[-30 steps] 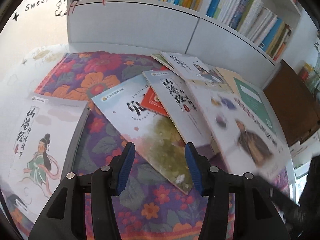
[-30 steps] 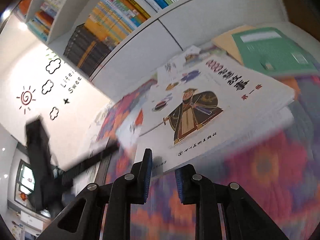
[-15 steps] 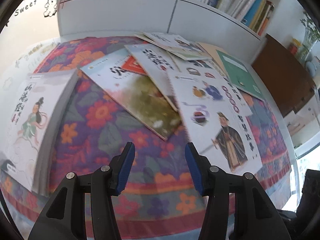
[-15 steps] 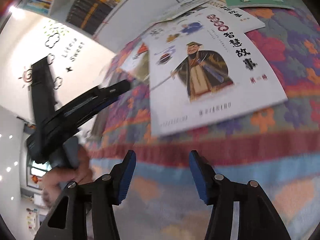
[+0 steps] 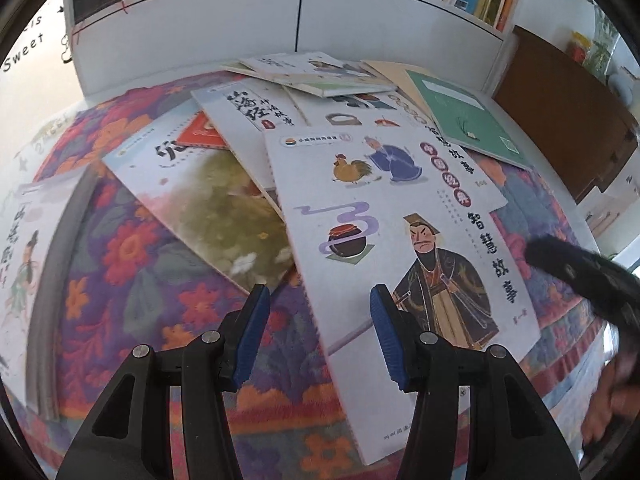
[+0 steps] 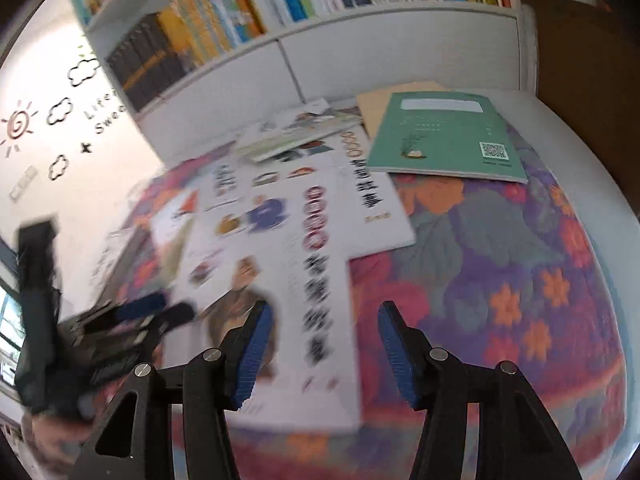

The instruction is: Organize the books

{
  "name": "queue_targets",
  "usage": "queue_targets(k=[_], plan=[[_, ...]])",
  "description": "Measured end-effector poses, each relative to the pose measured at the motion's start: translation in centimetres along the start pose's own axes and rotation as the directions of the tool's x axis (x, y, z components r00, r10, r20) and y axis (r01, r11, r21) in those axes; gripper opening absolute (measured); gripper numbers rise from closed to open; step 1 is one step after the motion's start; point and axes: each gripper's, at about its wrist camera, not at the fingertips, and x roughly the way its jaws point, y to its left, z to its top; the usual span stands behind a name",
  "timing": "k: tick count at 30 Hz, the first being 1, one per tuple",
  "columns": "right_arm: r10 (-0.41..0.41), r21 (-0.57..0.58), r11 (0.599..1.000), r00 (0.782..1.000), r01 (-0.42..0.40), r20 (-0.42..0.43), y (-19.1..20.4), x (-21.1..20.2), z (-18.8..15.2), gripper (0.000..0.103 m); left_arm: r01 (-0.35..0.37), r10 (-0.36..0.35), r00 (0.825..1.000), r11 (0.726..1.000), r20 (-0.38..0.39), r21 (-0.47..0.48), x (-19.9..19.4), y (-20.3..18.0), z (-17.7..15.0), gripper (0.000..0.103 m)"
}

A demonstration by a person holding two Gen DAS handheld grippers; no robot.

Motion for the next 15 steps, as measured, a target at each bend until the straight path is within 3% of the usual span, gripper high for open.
queue_targets(k=[3, 6, 11, 15], plan=[[-0.010, 0.016, 1.000, 1.000, 0.010, -0.028, -1.4, 2.5, 1.0, 0.054, 0.022, -0.021, 1.000, 1.000, 0.016, -0.021, 0.2, 0.6, 0.0, 0.059], [0.081, 0.071, 0.994, 0.996, -0.079, -0.022, -2.9, 3.8, 0.7, 0.054, 0.013, -0.012, 1.000, 0.999, 0.028, -0.036, 0.3, 1.0, -0.2, 0.066], [0.119, 0.045, 0.992, 0.992, -0.121, 0.041, -2.8, 3.5, -0.3, 0.055, 0.071, -0.070, 0.997, 0.994, 0.016, -0.088, 0.8, 2.2, -0.2, 0.068], [0.147, 0.046, 0.988, 0.988, -0.149, 0.044, -2.9, 3.4, -0.5, 0.055, 0.032, -0.030, 0.999, 0.998, 0.031, -0.060, 0.6, 1.4, -0.3, 0.069]])
